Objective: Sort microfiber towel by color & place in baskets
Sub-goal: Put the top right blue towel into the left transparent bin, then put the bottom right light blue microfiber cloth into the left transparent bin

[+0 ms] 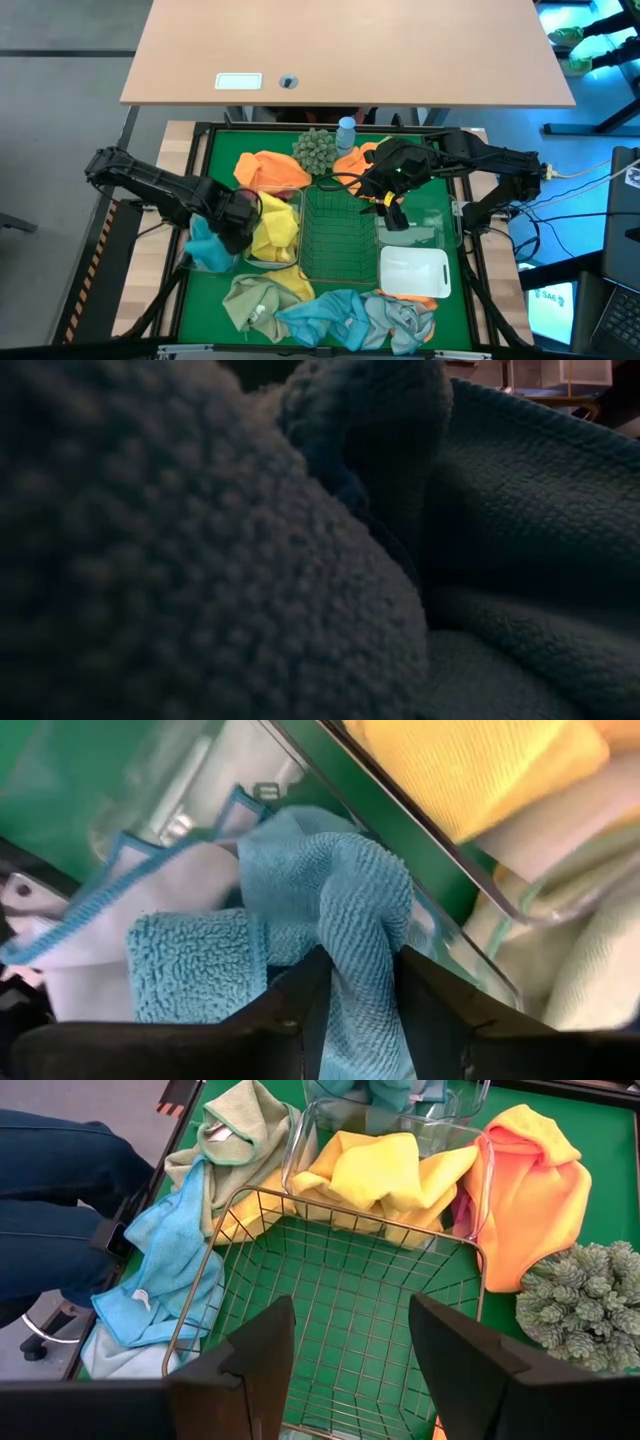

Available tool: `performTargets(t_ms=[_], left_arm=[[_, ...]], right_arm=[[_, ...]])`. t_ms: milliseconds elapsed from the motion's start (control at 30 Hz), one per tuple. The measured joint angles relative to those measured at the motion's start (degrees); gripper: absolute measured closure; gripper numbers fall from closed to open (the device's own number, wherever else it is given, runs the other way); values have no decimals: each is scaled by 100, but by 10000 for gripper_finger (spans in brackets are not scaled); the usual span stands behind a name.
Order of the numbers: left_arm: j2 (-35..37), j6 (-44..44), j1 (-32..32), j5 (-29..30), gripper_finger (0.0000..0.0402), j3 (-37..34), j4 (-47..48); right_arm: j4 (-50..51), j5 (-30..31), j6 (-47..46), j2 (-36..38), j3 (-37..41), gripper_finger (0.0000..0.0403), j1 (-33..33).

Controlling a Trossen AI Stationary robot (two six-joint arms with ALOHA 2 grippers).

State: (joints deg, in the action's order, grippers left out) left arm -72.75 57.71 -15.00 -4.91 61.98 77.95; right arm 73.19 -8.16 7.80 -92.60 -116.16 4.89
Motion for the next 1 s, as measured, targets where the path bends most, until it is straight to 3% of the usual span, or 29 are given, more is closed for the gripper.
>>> performTargets(t_ms=[267,500,667,1000], left_arm=[[208,-181,-3,-618,294,50,-1],[668,-185,-4,-283,294,186,-171],[835,-141,-4,-76,294,186,-434],[841,-698,-4,275,294,186,-1651]], right_arm=[[27,-247,-106,0,2,205,4],[-22,-490,-749,0,2,205,138],[-28,-486,-1101,-2,2,205,583],[-17,705,-3081,-227,2,205,1978]])
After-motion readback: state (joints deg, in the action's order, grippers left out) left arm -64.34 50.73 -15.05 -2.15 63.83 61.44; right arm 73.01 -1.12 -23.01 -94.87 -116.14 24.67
